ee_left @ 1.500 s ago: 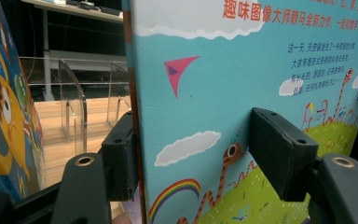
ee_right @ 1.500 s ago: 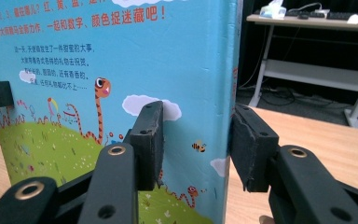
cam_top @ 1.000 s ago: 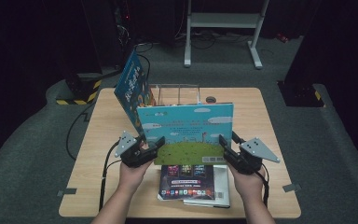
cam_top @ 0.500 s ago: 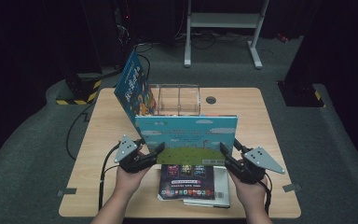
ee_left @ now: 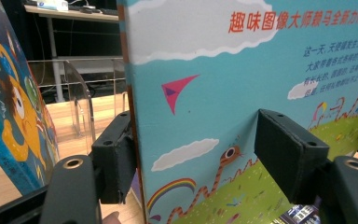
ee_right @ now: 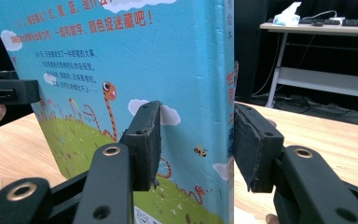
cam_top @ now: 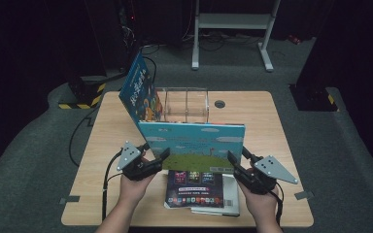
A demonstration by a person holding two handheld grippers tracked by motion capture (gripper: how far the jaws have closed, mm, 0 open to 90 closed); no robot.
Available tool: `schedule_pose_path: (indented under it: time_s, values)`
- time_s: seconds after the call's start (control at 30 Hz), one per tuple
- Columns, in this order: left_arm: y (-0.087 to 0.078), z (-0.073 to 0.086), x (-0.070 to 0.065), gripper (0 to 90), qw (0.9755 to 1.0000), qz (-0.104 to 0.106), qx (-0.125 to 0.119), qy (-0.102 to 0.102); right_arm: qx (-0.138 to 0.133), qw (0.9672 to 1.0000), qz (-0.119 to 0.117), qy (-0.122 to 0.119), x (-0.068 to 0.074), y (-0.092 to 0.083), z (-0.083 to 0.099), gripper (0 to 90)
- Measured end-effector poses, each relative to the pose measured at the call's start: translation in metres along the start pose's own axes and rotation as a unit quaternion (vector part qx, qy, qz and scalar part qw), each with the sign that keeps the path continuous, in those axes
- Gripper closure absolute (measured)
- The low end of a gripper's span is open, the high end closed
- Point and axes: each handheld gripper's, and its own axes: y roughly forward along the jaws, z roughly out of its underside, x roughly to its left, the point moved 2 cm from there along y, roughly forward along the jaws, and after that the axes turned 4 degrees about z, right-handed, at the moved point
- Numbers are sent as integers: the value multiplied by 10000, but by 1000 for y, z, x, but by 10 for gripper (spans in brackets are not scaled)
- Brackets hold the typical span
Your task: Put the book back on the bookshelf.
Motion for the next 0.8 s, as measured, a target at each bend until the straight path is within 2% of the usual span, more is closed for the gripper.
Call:
schedule_pose_path:
  time_s: [0.23, 0.33, 0.43, 0.53, 0.8]
  values:
    - [-3, 1, 4, 315, 10000, -41, -18, -83, -16, 9999, -100, -13, 4, 0, -4, 521]
    - [-4, 3, 8, 318, 9998, 3, -66, -188, -19, 9999, -150, -36, 6, 2, -6, 523]
    - [-9, 2, 12, 334, 9995, -62, -203, -248, -16, 9998, -192, -68, 7, 2, -8, 527]
    - [-10, 0, 15, 324, 9992, -42, -207, -351, -9, 9996, -259, -106, 13, 2, -9, 532]
    - [-15, 3, 19, 311, 9990, -76, -225, -390, -10, 9993, -348, -163, 20, 3, -8, 522]
